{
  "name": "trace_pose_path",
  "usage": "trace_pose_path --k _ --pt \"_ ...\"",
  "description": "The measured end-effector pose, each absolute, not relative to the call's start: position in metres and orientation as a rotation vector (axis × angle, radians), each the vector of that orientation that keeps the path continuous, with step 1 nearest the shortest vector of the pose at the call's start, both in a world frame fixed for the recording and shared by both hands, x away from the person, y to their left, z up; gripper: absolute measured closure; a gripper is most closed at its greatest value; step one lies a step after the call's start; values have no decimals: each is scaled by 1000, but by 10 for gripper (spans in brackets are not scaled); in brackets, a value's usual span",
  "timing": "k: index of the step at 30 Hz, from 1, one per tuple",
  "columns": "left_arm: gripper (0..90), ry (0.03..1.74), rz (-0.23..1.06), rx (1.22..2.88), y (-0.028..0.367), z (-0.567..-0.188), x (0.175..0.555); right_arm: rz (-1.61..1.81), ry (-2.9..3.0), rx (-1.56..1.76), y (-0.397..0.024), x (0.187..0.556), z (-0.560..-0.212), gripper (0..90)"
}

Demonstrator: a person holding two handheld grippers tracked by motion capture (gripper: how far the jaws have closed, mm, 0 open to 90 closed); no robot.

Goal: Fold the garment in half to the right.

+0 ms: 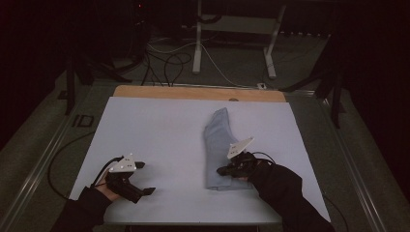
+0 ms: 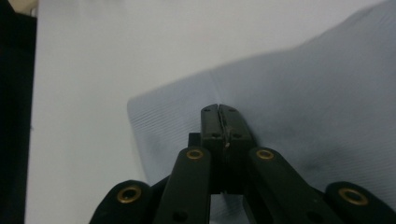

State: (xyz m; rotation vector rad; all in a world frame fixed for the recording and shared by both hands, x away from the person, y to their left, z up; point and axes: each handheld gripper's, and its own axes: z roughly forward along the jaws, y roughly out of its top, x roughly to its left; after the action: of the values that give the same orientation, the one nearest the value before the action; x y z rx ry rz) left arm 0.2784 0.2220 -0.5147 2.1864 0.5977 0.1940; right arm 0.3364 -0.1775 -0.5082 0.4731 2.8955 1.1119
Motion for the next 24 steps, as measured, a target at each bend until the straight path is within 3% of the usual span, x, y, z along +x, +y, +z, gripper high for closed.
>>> trace_pose_path --k 24 --pt "4 598 188 2184 222 -515 278 1119 3005 334 -184 310 -523 900"
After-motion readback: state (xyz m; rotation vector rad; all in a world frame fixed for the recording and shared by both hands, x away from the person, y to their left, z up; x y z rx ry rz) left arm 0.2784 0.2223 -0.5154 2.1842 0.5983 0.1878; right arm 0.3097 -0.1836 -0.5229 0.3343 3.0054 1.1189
